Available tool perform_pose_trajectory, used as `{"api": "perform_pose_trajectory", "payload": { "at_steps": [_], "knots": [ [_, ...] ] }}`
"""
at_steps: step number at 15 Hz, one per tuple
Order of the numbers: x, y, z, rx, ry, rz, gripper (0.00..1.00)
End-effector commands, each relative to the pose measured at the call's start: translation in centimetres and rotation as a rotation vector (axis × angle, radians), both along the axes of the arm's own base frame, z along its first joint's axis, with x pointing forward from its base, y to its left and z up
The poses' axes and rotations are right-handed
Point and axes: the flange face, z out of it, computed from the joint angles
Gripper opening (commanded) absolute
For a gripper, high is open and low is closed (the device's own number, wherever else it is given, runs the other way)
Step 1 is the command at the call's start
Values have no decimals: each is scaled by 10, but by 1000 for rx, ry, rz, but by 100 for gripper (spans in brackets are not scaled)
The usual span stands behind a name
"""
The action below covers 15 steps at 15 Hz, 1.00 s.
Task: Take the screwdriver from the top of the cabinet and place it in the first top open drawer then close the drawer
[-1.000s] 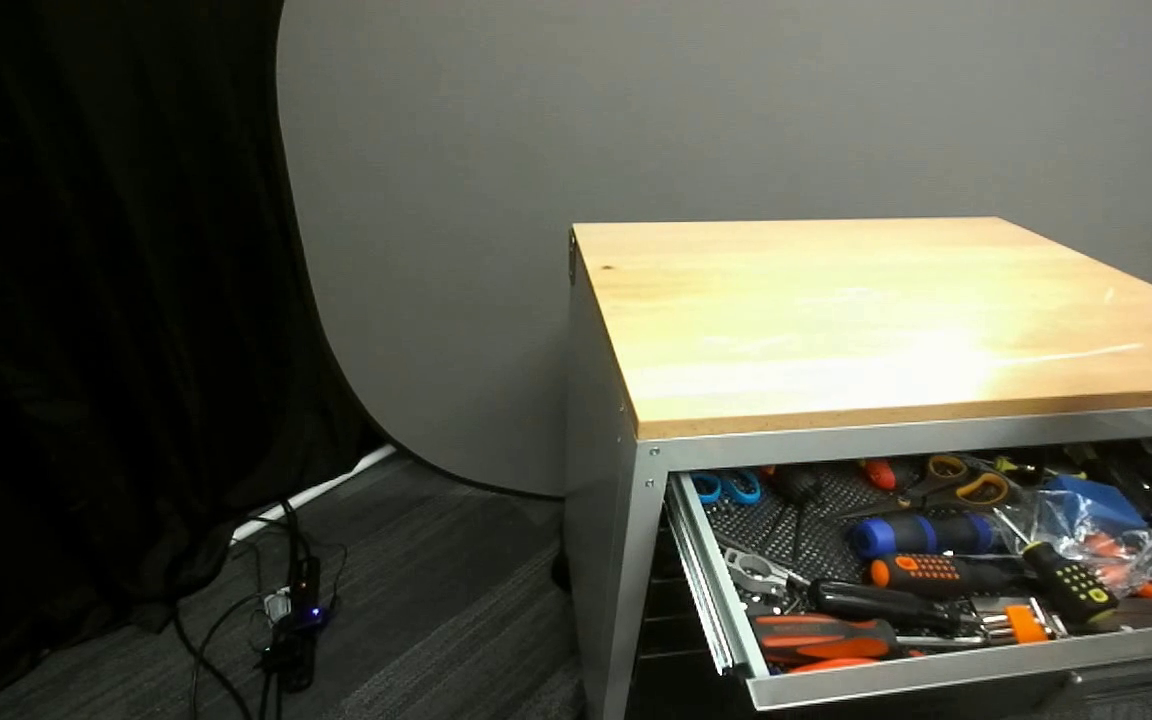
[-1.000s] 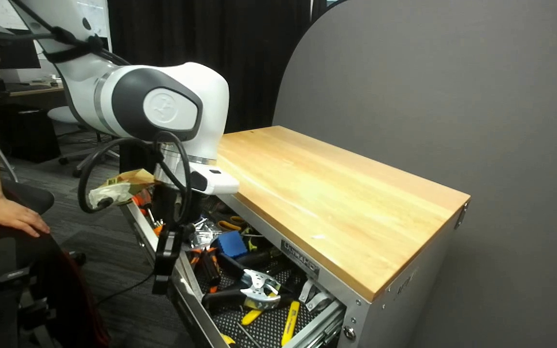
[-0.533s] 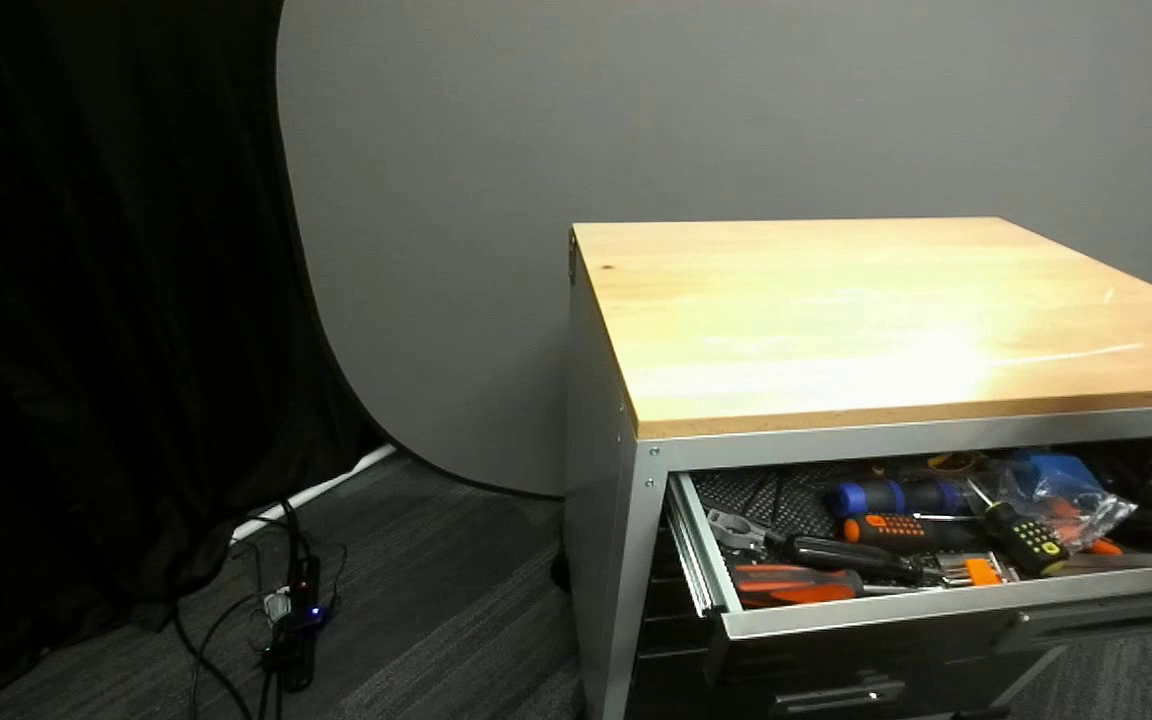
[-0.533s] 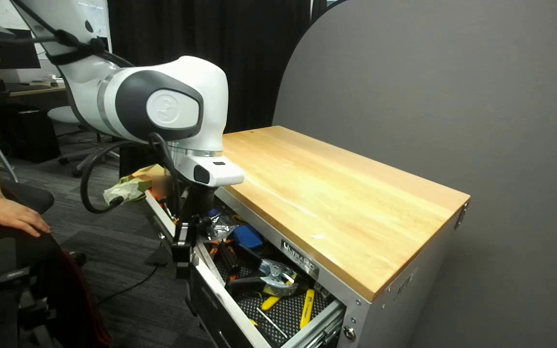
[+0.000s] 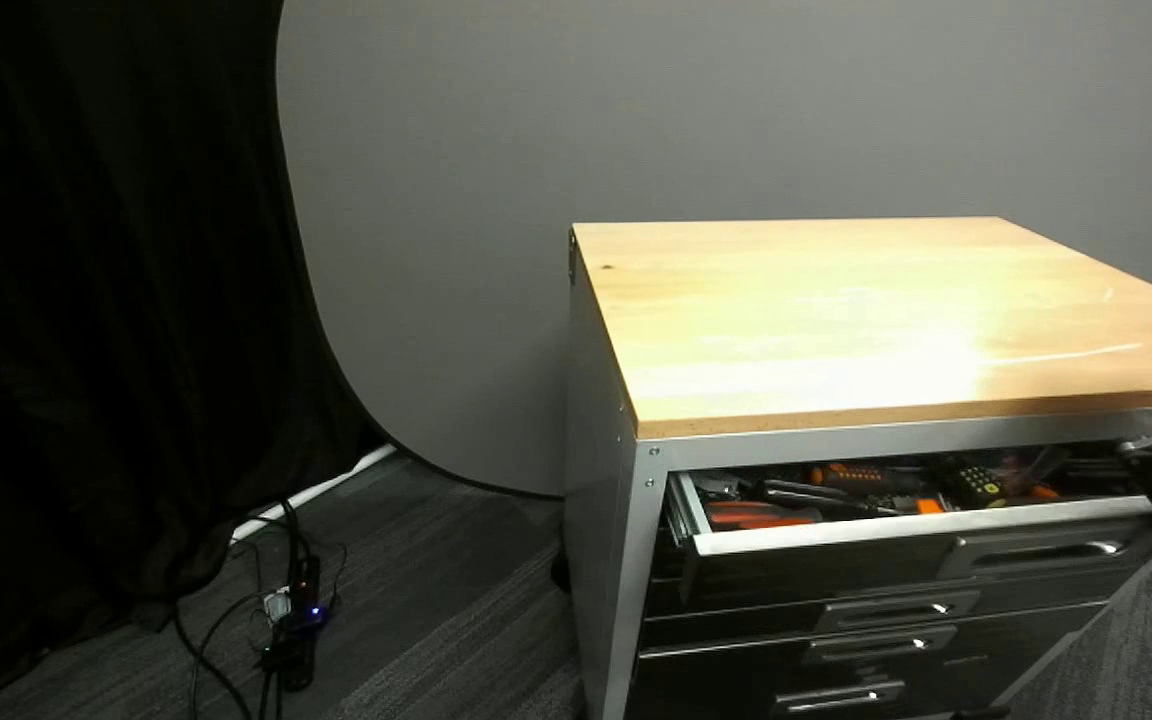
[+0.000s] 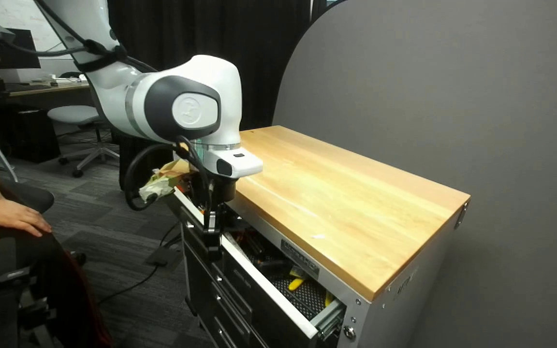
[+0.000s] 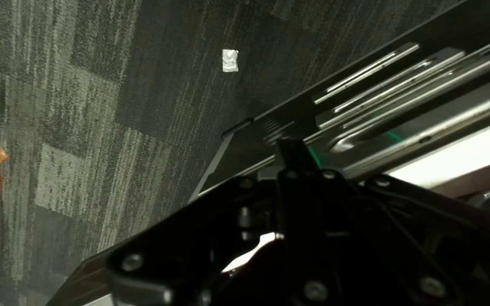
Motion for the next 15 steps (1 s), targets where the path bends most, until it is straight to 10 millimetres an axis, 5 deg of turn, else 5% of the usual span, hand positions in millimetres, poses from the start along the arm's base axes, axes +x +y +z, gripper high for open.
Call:
{"api": "perform_pose_trajectory", "payload": {
  "at_steps": [1, 6, 12, 13, 15],
  "knots": [
    [36, 23, -11, 18, -88, 10, 0],
    [53, 48, -13, 31, -175, 56, 0],
    [41, 59, 0, 32, -269, 110, 0],
    [37, 58, 4, 26, -258, 132, 26],
    [27, 52, 17, 18, -195, 190, 34]
  ]
}}
